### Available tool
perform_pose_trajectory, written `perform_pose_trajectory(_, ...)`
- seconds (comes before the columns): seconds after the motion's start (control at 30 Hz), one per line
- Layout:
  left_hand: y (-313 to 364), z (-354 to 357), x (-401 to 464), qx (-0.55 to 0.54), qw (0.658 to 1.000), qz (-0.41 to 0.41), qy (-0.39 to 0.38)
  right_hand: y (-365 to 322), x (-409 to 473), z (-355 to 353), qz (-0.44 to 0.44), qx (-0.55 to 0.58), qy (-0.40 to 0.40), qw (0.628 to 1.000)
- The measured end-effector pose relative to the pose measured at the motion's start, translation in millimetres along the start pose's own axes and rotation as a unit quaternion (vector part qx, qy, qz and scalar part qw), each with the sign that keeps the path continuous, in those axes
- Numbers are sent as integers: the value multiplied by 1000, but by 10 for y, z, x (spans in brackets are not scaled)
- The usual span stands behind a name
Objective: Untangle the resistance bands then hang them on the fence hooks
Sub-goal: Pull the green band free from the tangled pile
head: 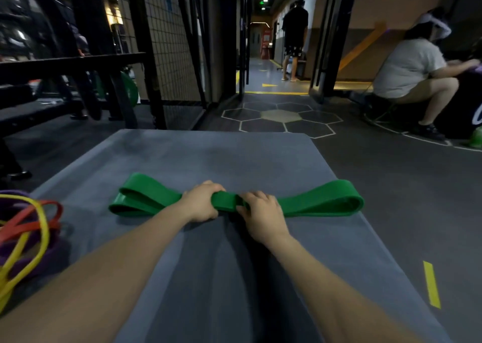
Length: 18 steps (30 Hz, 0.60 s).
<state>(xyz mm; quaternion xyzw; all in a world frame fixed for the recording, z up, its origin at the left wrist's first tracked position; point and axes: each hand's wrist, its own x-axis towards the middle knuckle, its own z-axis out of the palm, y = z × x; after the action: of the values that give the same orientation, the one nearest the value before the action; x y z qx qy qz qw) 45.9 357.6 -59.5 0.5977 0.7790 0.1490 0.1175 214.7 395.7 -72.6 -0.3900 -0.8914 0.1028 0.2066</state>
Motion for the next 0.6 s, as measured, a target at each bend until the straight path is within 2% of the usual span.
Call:
perform_pose_trajectory(0.13,-15,-74,9,40,999,15,-21,63,-20,170,-2,25,61,998)
perform_pose_trajectory(0.27,-58,-313,-186,173,980,96,-19,84,-17,192,-1,4,61,998)
perform_pose_trajectory(0.33,-203,-405,-354,218,970,108,3,72,-24,215,-2,-1,72,997)
perform_pose_trajectory(0.47,-573,-523,-636,296,951,68,60,39,-31,243,-7,-16,84,996)
perform_pose_trajectory(0.6,-747,-798,-685,379,925,7,-9,30,-60,242,-11,-29,82,996)
